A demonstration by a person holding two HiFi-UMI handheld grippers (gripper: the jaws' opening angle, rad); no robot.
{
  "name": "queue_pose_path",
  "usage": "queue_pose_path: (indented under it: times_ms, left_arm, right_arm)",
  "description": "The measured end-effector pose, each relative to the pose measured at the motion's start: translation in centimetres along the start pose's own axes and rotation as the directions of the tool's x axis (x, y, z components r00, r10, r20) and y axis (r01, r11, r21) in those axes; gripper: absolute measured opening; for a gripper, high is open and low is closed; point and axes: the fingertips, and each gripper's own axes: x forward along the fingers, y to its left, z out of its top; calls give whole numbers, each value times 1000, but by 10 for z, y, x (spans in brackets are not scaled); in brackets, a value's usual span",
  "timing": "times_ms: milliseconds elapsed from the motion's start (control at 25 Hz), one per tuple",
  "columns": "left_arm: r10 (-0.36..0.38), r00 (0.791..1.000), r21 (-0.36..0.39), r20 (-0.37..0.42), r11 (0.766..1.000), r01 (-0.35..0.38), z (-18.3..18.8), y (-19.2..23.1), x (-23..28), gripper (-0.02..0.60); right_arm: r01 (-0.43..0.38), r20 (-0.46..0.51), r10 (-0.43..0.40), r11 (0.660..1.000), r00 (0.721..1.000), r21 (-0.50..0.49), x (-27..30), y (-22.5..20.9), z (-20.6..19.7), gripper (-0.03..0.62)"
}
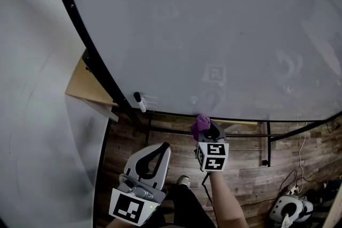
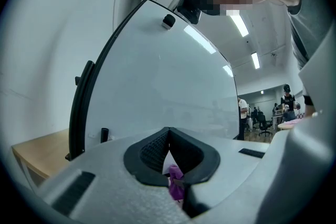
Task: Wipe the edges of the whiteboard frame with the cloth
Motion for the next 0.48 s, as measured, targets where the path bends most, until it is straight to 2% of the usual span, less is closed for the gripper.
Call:
queue_pose_path:
  times_ms: [480]
  left_arm:
    - [61,997,3,37,998,-61,2,-39,15,17]
  right_arm:
    - [-17,-9,17,1000,1000,-14,-17,-48,-9,109]
